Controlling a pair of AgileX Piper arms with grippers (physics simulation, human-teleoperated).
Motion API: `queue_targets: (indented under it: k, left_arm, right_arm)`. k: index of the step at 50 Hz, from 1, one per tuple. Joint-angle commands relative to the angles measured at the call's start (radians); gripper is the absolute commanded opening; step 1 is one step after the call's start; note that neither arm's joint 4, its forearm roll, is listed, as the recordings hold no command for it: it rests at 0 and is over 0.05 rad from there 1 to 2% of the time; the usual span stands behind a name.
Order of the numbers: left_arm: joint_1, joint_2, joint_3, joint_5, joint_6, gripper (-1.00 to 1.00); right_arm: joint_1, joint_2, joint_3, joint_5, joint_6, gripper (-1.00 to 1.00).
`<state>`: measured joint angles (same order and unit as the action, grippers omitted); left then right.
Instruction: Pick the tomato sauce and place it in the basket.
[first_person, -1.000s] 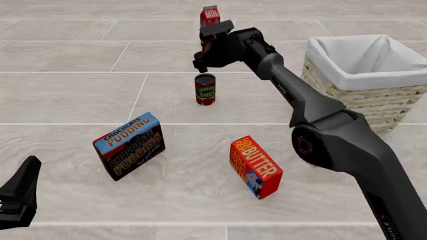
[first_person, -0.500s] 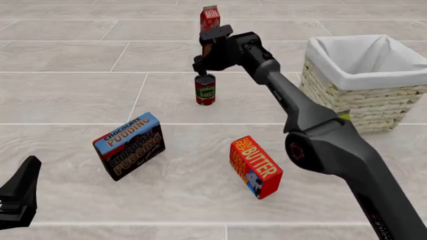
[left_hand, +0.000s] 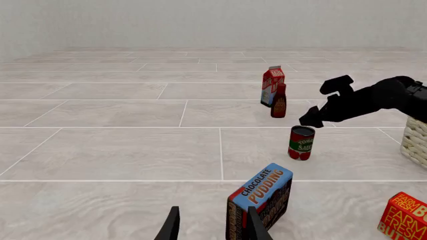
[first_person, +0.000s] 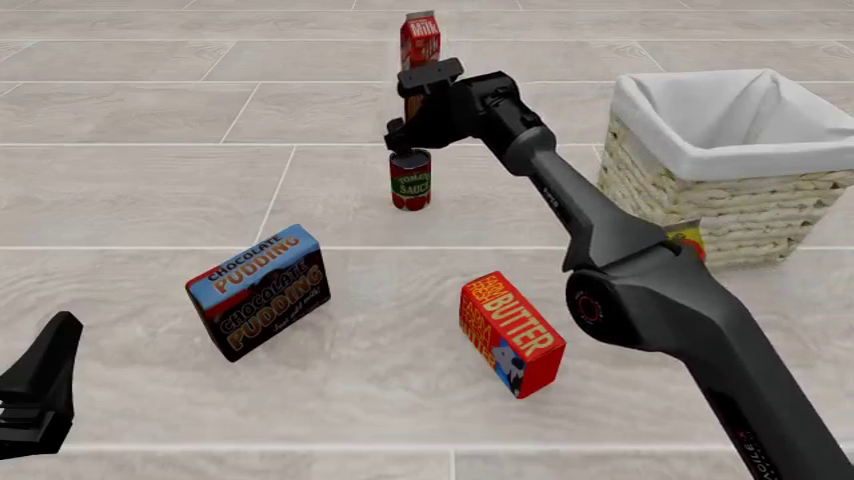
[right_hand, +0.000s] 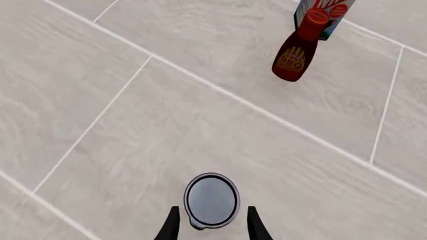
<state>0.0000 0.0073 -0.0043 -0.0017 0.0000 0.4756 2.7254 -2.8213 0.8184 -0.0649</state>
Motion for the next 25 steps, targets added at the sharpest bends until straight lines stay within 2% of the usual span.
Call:
queue_targets:
  k: [1,25]
  left_arm:
    - [0.000,0.000,0.000,0.000,0.000,1.00]
    - [0.000,0.000,0.000,0.000,0.000,1.00]
  right_arm:
    - [0.005,0.008,-0.003,0.002,-0.003,1.00]
    - [0.006,0.017,-0.006,0.002,-0.009,1.00]
